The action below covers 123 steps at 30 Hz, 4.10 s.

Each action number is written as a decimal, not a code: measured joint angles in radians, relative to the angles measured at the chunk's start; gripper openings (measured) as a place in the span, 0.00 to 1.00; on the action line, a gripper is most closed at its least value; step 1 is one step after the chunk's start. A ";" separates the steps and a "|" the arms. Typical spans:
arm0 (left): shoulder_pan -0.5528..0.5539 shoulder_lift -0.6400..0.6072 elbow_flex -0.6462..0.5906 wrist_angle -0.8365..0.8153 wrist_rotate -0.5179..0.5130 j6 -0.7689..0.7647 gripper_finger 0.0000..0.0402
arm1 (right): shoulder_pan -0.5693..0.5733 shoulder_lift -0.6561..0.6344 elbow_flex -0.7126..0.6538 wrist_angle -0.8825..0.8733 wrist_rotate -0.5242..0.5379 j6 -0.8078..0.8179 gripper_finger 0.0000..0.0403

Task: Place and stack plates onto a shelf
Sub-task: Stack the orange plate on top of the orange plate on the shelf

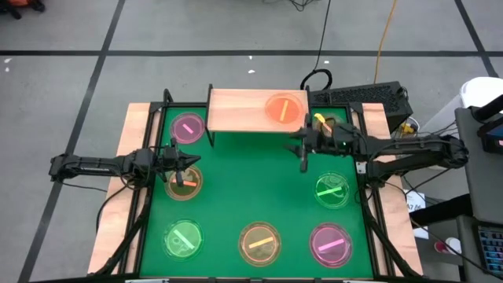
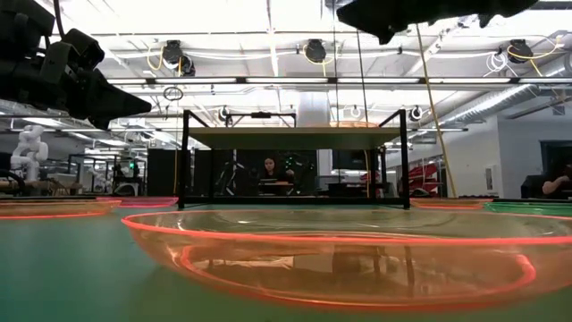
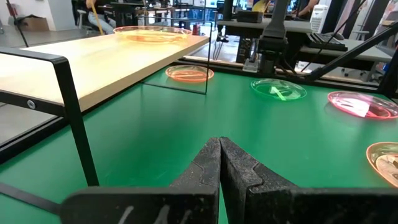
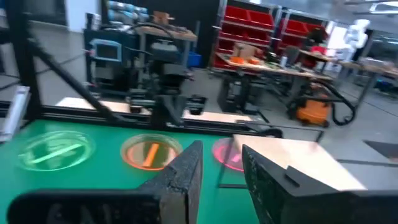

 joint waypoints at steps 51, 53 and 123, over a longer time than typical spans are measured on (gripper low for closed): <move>-0.013 0.172 0.381 -0.131 -0.182 0.070 0.00 | 0.180 0.018 -0.339 0.414 0.133 -0.072 0.18; -0.013 0.248 0.464 -0.249 -0.184 0.042 0.00 | 0.180 0.018 -0.339 0.414 0.133 -0.075 0.18; -0.537 1.105 0.666 -0.822 0.130 -0.584 0.00 | 0.180 0.019 -0.338 0.386 0.136 -0.070 0.18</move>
